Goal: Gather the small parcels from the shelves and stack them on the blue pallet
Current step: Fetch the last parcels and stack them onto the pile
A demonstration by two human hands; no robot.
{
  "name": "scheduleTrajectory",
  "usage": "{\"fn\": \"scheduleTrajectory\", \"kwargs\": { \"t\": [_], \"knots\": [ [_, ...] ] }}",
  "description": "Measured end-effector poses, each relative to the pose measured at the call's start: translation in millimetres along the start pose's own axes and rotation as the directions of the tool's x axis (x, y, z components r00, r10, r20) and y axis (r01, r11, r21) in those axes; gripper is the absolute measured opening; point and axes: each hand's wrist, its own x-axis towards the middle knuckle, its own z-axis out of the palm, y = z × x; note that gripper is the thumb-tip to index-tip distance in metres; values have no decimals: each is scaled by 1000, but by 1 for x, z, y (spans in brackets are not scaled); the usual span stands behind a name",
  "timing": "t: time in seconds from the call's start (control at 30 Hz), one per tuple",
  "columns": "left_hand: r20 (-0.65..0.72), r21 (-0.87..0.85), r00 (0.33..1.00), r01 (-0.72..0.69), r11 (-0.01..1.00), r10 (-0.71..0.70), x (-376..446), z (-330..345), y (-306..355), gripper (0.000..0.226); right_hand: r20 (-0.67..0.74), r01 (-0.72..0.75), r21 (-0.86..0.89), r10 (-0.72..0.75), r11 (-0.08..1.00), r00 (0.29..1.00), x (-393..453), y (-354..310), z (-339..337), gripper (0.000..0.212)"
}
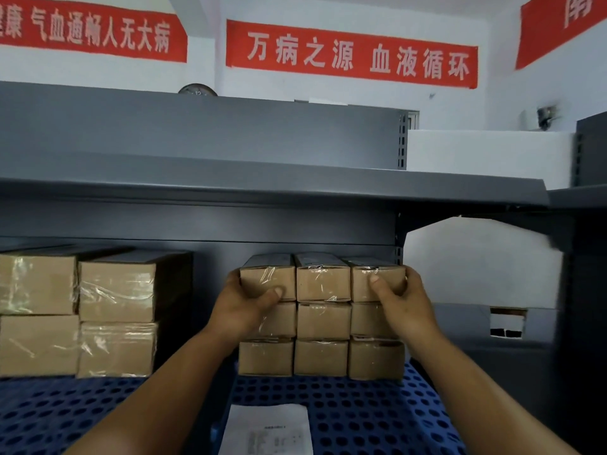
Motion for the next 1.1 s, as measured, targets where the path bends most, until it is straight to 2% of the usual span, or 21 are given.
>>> {"fn": "scheduleTrajectory", "kwargs": {
  "t": [0.07, 0.17, 0.37, 0.43, 0.5, 0.9, 1.0, 1.1],
  "knots": [
    [25, -29, 1000, -13, 999, 14, 1, 1, -2, 54, 60, -17, 73, 13, 997, 998, -2, 5, -1, 58],
    [71, -63, 997, -12, 998, 16, 3, 0, -6, 55, 181, -16, 141, -10, 990, 984, -5, 16, -6, 72],
    [123, -29, 992, -13, 999, 16, -1, -2, -29, 95, 368, 159, -40, -133, 986, 920, -2, 38, -17, 117],
    [120, -6, 993, -23, 1000, 23, -6, 1, -33, 105, 413, 222, -108, -159, 969, 897, -2, 43, -18, 125],
    [117, 4, 993, -32, 999, 32, -7, 3, -36, 108, 428, 220, -135, -143, 966, 892, -1, 46, -18, 129],
    [191, -37, 981, -37, 999, 44, 2, -2, -34, 101, 438, 195, -91, -137, 977, 889, 14, 51, -16, 126],
    [161, -89, 986, -36, 995, 50, 4, -3, -29, 90, 443, 149, 21, -143, 989, 885, 11, 49, -17, 115],
    [59, -150, 997, -39, 988, 49, 6, -3, -27, 77, 363, 122, 122, -159, 985, 918, 10, 39, -14, 91]
  ]
}}
